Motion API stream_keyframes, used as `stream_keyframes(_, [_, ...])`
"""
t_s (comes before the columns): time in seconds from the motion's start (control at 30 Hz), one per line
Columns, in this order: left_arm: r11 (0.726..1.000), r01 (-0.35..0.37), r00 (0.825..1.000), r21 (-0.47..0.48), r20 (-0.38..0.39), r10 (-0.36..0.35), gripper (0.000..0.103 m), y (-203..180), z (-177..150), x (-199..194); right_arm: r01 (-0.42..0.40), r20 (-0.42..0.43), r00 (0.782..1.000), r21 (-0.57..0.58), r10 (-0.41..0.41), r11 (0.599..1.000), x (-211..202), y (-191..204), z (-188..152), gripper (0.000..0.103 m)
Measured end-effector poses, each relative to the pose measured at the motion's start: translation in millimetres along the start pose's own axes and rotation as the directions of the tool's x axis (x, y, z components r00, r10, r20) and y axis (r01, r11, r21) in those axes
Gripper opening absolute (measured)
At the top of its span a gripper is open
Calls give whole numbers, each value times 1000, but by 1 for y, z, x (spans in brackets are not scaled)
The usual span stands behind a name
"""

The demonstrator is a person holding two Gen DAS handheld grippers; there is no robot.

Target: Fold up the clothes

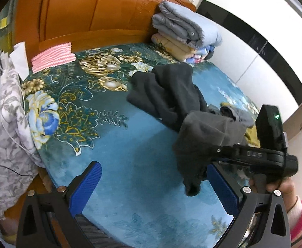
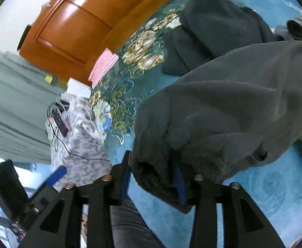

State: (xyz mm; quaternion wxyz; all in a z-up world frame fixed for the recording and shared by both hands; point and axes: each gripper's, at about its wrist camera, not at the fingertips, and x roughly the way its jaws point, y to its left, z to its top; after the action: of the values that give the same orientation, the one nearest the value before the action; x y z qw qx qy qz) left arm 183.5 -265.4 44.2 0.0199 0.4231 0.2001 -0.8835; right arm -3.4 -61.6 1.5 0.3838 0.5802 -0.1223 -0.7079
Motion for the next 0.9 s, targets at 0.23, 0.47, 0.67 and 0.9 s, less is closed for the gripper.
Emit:
stream_keyframes(0.23, [990, 17, 995, 142, -97, -3, 103, -34, -3, 34, -32, 227, 974, 110, 7, 993, -83, -44, -13, 61])
stream_keyframes(0.47, [896, 45, 977, 441, -207, 52, 103, -111, -34, 95, 60, 276, 945, 383, -176, 922, -145, -139, -71, 61])
stream_keyframes(0.67, [624, -34, 973, 781, -116, 199, 103, -166, -87, 141, 106, 223, 941, 518, -254, 849, -179, -183, -122, 61])
stream_keyframes(0.9, [509, -129, 947, 851, -47, 318, 76, -165, -95, 174, 102, 195, 942, 604, -271, 790, -177, -206, -141, 61])
